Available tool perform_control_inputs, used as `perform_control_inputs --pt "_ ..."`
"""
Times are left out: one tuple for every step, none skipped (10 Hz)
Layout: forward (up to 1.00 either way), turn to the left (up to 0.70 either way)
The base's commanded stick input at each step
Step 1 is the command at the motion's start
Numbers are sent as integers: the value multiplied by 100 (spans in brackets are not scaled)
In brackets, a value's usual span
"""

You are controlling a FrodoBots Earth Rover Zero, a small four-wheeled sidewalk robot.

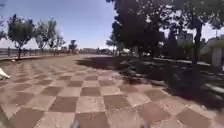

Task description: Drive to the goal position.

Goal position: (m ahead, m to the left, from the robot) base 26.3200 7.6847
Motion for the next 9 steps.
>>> perform_control_inputs --pt "100 0" --pt "100 0" --pt "100 0" --pt "100 0" --pt "100 0" --pt "100 0" --pt "100 0" --pt "100 0" --pt "100 0"
